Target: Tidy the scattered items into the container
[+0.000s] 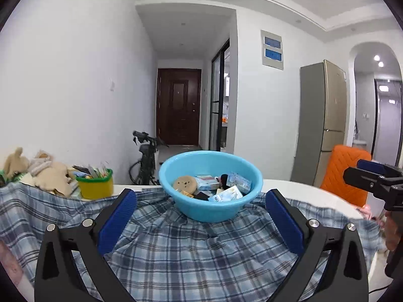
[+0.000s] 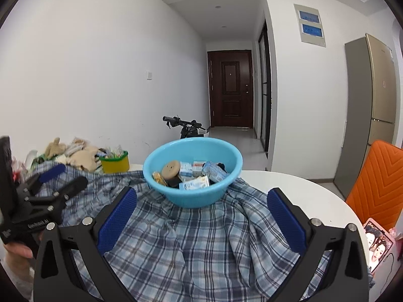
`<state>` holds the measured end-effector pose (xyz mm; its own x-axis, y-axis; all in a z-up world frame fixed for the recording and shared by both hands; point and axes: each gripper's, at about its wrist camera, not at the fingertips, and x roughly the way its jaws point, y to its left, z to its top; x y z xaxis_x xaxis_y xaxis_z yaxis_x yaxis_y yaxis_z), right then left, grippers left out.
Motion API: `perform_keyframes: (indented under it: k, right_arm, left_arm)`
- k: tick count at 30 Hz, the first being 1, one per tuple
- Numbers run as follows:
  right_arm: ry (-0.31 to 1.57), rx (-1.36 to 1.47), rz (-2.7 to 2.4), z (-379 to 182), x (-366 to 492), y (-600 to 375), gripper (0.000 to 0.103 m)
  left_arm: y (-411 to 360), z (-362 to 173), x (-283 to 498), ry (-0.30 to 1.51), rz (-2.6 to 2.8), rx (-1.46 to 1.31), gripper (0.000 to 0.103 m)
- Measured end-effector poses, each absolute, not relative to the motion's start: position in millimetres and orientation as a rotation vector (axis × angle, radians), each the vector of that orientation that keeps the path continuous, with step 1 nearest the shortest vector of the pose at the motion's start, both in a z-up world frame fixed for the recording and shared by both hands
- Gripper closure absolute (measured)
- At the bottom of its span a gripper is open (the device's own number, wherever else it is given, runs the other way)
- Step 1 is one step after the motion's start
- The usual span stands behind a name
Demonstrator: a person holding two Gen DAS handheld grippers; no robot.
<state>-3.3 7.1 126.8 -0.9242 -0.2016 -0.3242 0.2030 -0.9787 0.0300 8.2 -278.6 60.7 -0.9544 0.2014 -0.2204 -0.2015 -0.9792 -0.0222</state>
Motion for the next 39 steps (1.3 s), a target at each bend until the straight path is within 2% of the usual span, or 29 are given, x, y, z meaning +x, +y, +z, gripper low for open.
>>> perform_keyframes:
  k: [7, 14, 28, 35, 39]
  right_arm:
    - [-0.047, 0.407, -2.860, 96.9, 6.3, 8.7, 0.000]
    - [0.087, 0.311, -2.871, 60.5, 17.5, -11.9, 0.000]
    - [0.148, 0.205, -2.920, 12.6, 22.5, -19.2, 0.000]
    - [0.168, 0.344, -2.916, 6.3, 5.3, -22.1, 0.000]
    - [0.071, 0.424, -2.909, 2.1, -4.6, -9.2, 0.000]
  left_arm:
    - [-272.7, 19.1, 24.7, 0.040, 2.941, -0.365, 0.000]
    - [-266.8, -18.7, 30.3, 0.018, 2.949, -0.366, 0.000]
    - [-262.6, -52.5, 24.8, 0.008, 2.973, -0.390, 0.000]
    - [-266.8, -55.8, 16.6, -0.022, 2.991, -0.446, 0.000]
    - [-262.1, -55.9, 18.2, 0.013, 2.974, -0.429, 0.000]
